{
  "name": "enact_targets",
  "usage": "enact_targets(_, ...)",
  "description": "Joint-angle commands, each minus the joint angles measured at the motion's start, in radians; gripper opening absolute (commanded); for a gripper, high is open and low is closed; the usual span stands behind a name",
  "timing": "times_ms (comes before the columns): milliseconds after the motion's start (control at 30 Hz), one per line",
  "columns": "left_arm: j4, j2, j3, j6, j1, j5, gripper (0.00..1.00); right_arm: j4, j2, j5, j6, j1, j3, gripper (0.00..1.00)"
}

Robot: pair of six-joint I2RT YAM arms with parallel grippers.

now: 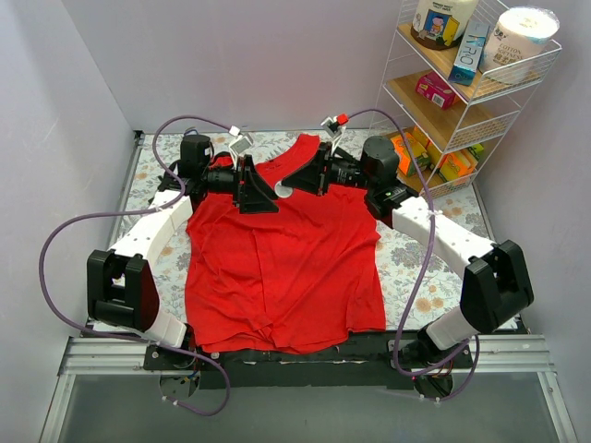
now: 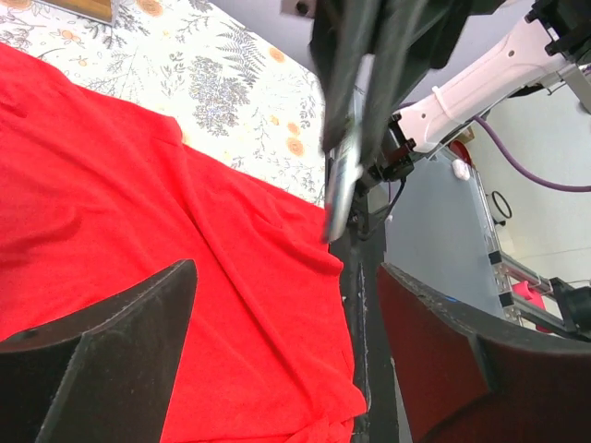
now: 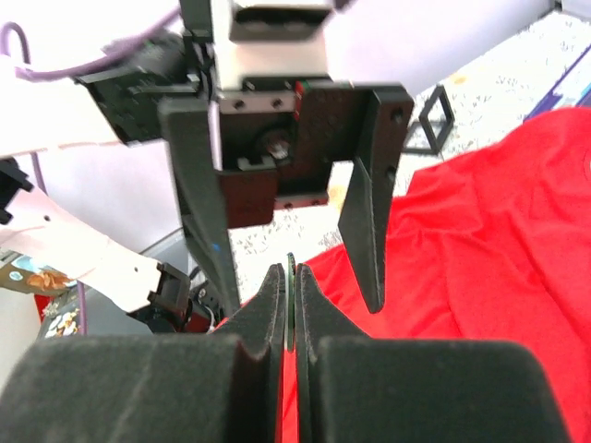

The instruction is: Pin the brooch onto the clothing

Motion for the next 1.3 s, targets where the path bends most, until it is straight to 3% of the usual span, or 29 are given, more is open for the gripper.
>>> enact_targets(0, 0.273, -0.077, -0.080, -0.168, -0.004, 0.017, 0.75, 0.149, -0.063, 0.041, 0.068, -0.005, -0.027, 0.01)
enact_targets(200, 0.595, -0.105, -0.180, -0.418, -0.007, -0.003, 0.56, 0.148, -0.063, 0.034, 0.074, -0.006, -0.026, 0.01)
enact_targets(567, 0.984, -0.112, -0.269, -0.702, -0.008, 0.015, 0.49, 0.139, -0.052, 0.023, 0.075, -0.006, -0.036, 0.01)
enact_targets(933, 1.011, -0.114, -0.279, -0.725, -0.008, -0.014, 0.40, 0.145, -0.047, 0.014, 0.081, -0.006, -0.058, 0.01)
enact_targets(1267, 1.024, -0.109, -0.281, -0.734, -0.008, -0.018, 0.24, 0.159, -0.032, 0.006, 0.091, -0.004, -0.060, 0.01)
